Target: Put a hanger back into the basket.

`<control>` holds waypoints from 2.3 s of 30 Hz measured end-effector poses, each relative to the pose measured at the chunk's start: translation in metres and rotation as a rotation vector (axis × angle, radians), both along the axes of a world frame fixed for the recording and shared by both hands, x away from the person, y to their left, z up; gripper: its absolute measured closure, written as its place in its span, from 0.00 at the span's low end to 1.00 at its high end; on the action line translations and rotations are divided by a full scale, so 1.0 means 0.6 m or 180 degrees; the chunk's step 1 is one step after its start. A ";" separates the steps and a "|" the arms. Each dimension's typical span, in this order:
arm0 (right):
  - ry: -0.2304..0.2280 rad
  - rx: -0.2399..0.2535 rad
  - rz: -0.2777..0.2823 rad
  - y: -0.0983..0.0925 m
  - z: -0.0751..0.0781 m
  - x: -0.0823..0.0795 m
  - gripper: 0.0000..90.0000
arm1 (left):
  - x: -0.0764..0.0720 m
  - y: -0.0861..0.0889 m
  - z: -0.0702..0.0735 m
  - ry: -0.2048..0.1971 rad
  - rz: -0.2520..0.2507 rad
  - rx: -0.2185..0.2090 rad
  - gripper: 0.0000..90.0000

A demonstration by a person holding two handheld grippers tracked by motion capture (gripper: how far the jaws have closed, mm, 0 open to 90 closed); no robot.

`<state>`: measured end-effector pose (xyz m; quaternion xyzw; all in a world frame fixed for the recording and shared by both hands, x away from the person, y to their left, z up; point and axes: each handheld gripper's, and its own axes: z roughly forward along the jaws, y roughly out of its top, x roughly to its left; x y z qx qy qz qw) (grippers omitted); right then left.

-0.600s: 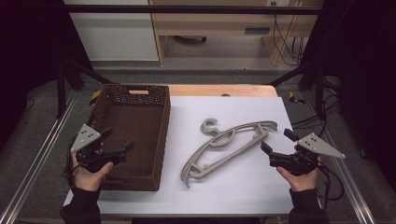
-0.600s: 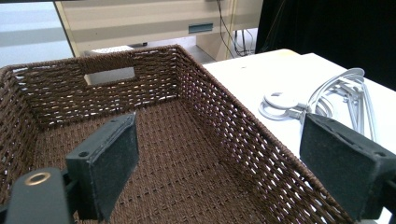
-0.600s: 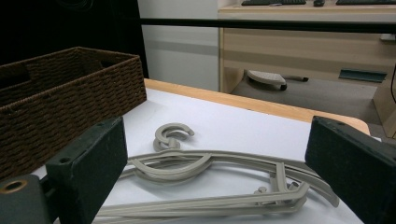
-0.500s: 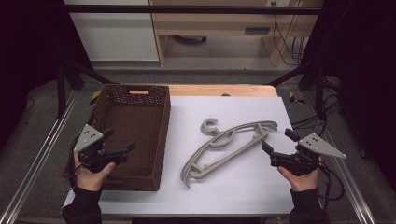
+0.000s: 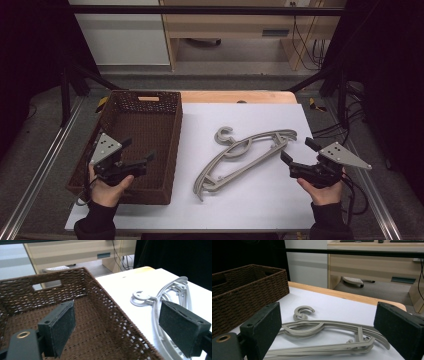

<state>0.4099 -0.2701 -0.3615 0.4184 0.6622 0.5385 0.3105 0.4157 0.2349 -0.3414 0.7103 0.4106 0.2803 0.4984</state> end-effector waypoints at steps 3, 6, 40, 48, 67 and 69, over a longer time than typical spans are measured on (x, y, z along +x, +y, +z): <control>0.0007 -0.0040 -0.0001 0.003 0.001 0.000 0.09 | 0.000 -0.020 0.005 -0.0007 -0.0050 0.0028 0.15; 0.0024 -0.0074 -0.0010 0.006 0.002 0.000 0.09 | 0.001 -0.037 0.009 -0.0014 -0.0090 0.0036 0.16; 0.0094 -0.0141 -0.0069 -0.001 0.005 0.000 0.10 | 0.090 -0.310 -0.089 0.0510 -0.0620 0.0708 0.27; 0.0107 -0.0131 -0.0066 -0.001 0.004 0.001 0.10 | 0.116 -0.327 -0.116 0.0593 -0.0557 0.0849 0.36; 0.0152 -0.0145 -0.0045 0.001 0.003 0.002 0.11 | 0.167 -0.357 -0.181 0.0923 -0.0577 0.1269 0.70; 0.0143 -0.0149 -0.0039 0.000 0.003 0.003 0.11 | 0.171 -0.358 -0.184 0.0937 -0.0565 0.1252 0.75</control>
